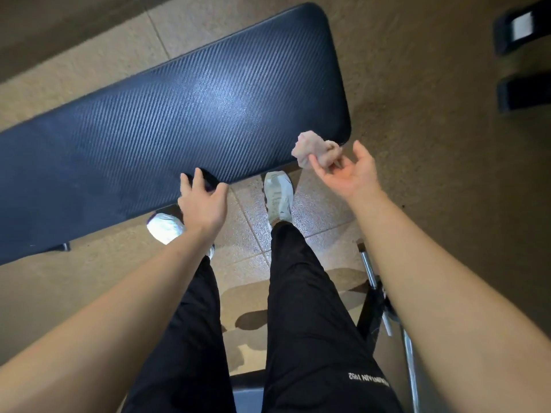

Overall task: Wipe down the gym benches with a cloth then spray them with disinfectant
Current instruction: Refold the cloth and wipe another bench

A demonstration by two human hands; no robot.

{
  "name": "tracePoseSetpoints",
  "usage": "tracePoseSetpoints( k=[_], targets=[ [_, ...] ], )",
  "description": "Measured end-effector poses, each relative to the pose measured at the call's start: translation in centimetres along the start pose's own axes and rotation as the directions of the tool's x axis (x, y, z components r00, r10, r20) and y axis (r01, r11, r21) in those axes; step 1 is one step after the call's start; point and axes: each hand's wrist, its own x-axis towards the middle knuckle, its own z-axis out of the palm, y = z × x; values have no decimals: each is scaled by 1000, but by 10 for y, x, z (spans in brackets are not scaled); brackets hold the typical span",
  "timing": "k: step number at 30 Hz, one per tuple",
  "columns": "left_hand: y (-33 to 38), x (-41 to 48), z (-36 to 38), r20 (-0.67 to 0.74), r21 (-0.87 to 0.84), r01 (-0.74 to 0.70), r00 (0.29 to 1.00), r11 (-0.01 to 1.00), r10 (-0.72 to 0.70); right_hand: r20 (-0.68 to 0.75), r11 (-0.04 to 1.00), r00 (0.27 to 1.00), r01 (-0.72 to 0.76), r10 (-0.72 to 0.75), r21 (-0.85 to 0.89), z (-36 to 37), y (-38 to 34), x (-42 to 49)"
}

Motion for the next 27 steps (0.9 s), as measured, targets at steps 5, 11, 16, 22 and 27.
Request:
tracePoseSetpoints(
  k=[5,11,16,22,27],
  targets=[
    [43,-7,21,65,79,-146,988,986,141,-1,999,999,35,-35,0,-6,-28,-5],
    [46,-6,27,138,196,-155,982,968,129,11,927,989,141,-147,-347,8,-57,-2],
    [35,-2,21,170,263,-228,967,937,188,107,650,982,183,-155,-738,47,-75,-9],
    [32,-3,12,215,238,-259,954,936,210,205,477,959,276,-196,-835,101,-82,-21],
    [33,5,-9,275,35,-175,948,984,159,356,520,907,420,-223,-744,144,-68,-48]
  ],
)
